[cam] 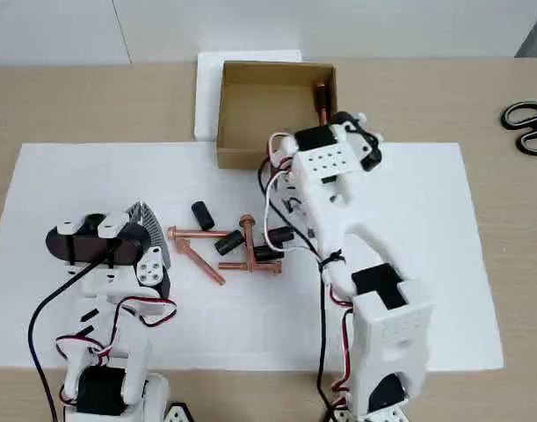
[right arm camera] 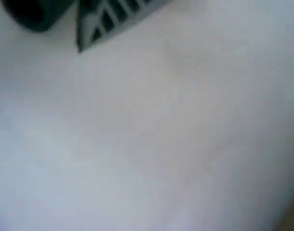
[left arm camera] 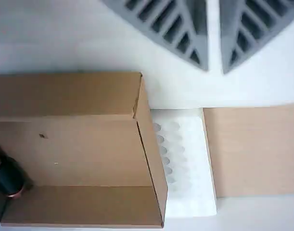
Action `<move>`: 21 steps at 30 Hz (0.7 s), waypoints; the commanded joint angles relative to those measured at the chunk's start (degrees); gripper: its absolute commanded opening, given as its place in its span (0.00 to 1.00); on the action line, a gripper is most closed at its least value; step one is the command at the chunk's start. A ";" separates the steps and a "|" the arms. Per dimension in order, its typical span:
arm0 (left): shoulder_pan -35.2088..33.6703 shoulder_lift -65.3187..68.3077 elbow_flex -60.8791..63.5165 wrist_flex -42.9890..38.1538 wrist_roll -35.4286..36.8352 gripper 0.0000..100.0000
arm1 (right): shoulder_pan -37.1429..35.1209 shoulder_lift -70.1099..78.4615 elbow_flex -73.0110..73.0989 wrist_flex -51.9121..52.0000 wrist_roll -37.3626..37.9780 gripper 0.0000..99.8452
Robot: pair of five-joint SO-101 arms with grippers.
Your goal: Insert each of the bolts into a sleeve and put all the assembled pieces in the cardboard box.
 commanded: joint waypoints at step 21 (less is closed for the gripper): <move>0.00 -0.62 -2.59 -0.09 0.00 0.01 | -4.88 7.78 -1.49 -0.48 -1.23 0.21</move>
